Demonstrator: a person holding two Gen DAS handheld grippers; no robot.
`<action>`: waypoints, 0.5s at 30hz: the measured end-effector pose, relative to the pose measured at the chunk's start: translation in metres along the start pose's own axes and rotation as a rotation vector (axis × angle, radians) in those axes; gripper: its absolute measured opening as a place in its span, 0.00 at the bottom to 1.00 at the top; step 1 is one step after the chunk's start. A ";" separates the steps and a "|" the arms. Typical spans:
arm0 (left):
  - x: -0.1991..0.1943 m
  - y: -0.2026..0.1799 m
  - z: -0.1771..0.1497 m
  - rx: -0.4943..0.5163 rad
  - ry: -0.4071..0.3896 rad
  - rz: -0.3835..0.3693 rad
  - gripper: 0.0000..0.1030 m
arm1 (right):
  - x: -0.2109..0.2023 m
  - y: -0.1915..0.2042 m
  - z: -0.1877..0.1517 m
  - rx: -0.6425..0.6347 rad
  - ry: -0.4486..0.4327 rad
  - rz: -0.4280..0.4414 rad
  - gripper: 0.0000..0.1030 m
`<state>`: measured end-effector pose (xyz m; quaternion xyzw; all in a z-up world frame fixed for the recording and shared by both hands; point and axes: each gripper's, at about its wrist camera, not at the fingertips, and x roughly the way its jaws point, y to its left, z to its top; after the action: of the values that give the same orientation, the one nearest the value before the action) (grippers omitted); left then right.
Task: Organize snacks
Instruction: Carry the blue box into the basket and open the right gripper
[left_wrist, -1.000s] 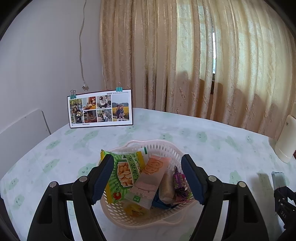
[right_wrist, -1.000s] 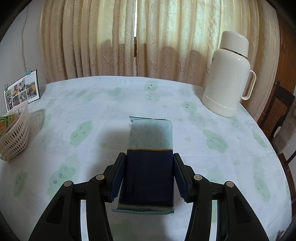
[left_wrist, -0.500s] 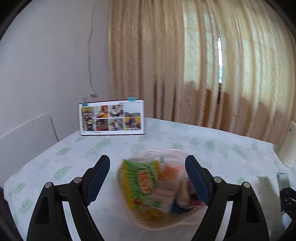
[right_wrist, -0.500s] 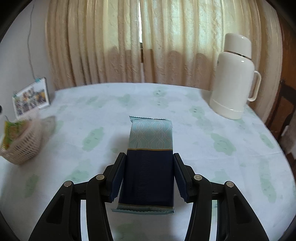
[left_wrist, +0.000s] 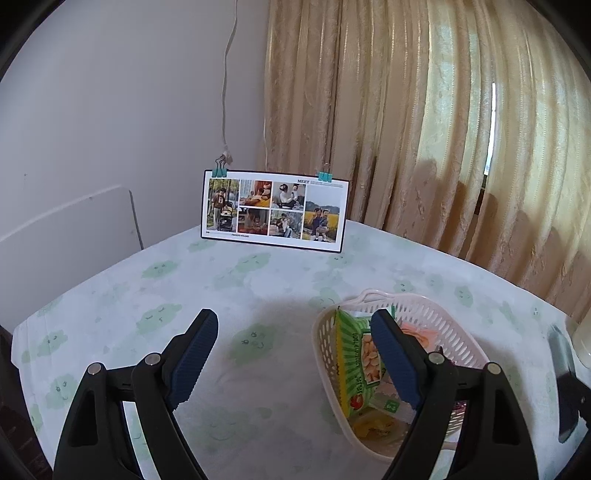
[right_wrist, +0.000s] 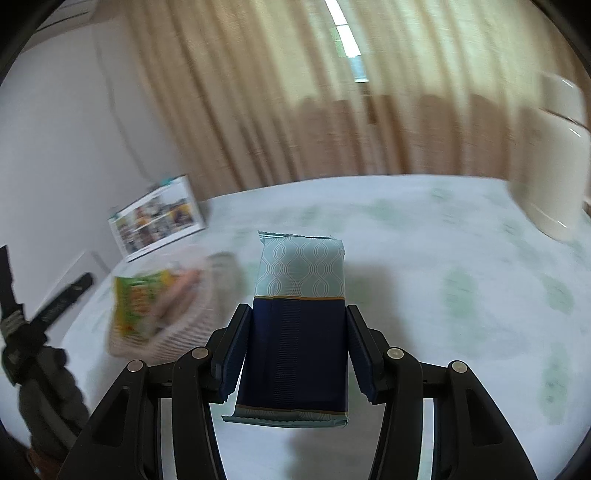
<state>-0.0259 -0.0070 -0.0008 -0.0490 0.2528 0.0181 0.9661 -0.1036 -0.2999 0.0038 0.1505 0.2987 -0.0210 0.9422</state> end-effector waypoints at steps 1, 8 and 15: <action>-0.001 0.002 0.001 -0.007 0.000 -0.005 0.80 | 0.004 0.014 0.005 -0.014 0.002 0.025 0.50; -0.003 0.018 0.005 -0.075 0.003 -0.039 0.80 | 0.038 0.092 0.024 -0.095 0.023 0.118 0.50; 0.002 0.028 0.008 -0.119 0.014 -0.035 0.80 | 0.083 0.132 0.021 -0.123 0.063 0.126 0.57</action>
<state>-0.0224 0.0219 0.0026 -0.1110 0.2570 0.0159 0.9599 -0.0066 -0.1763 0.0080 0.1115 0.3190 0.0612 0.9392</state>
